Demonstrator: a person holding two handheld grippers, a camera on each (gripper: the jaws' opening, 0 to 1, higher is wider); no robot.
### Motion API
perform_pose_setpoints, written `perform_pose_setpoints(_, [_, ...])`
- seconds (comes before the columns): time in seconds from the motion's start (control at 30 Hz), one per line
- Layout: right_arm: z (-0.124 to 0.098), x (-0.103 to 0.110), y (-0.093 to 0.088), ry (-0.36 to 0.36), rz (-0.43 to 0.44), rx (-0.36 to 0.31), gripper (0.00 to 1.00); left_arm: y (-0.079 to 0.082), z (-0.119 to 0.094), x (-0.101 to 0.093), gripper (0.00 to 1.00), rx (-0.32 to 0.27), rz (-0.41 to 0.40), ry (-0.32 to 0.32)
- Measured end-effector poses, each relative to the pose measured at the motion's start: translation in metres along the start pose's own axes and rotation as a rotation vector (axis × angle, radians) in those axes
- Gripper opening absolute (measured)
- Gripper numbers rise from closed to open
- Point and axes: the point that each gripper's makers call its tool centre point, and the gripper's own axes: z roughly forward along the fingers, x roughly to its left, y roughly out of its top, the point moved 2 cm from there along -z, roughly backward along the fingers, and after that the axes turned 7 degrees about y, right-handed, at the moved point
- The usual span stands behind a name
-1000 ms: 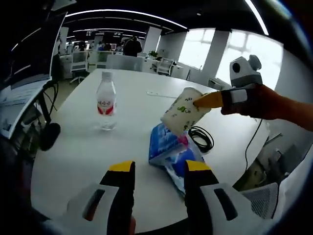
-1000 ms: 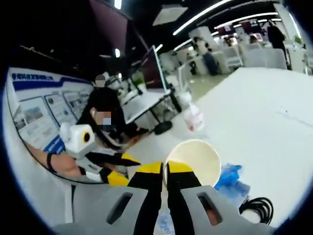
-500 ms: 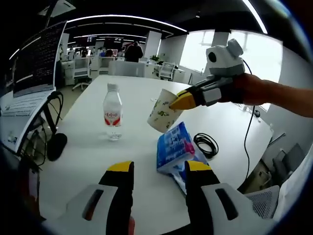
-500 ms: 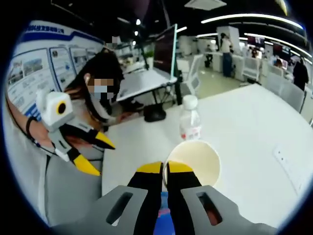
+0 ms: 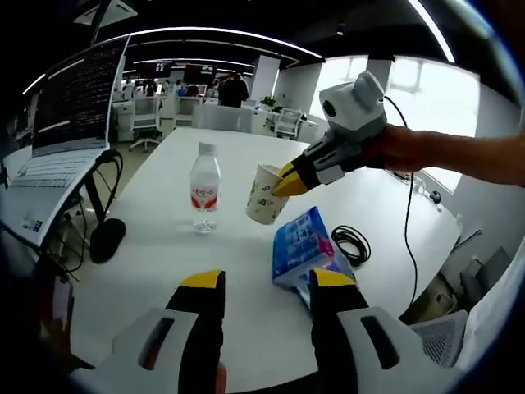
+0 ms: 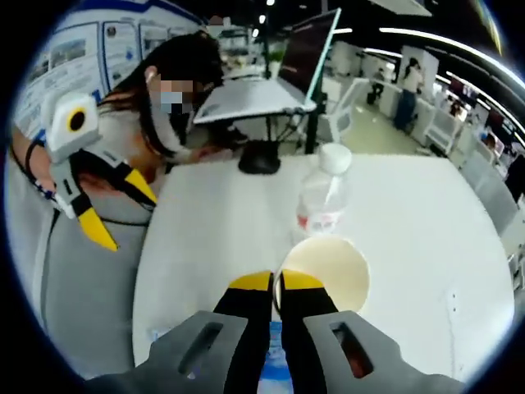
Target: Arrange the tabletop items into an orderly group along one side of the table until the central work area is clear of visible clutter.
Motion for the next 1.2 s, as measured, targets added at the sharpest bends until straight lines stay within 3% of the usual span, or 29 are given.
perform_pose_setpoints(0.1, [0.012,-0.008,-0.009,-0.001,-0.047,0.081,0.0,-0.001,-0.002,0.0,0.4,0.001,-0.003,0.001])
perform_pose_setpoints(0.27, [0.037,-0.016,-0.019,-0.009,-0.097,0.16,0.0,-0.002,-0.005,0.002,0.39,-0.002,-0.013,0.01])
perform_pose_setpoints(0.4, [0.05,-0.018,-0.024,-0.002,-0.099,0.186,0.0,-0.005,-0.008,0.003,0.39,-0.002,-0.024,0.014])
perform_pose_setpoints(0.47, [0.054,-0.022,-0.025,-0.021,-0.144,0.22,0.0,-0.007,-0.01,0.003,0.39,-0.002,-0.03,0.013])
perform_pose_setpoints(0.8, [0.069,-0.036,-0.016,-0.047,-0.148,0.212,0.0,-0.011,-0.017,0.011,0.38,-0.004,-0.058,0.037])
perform_pose_setpoints(1.2, [0.071,-0.045,-0.021,-0.076,-0.148,0.227,0.0,-0.014,-0.016,0.014,0.38,0.001,-0.075,0.043])
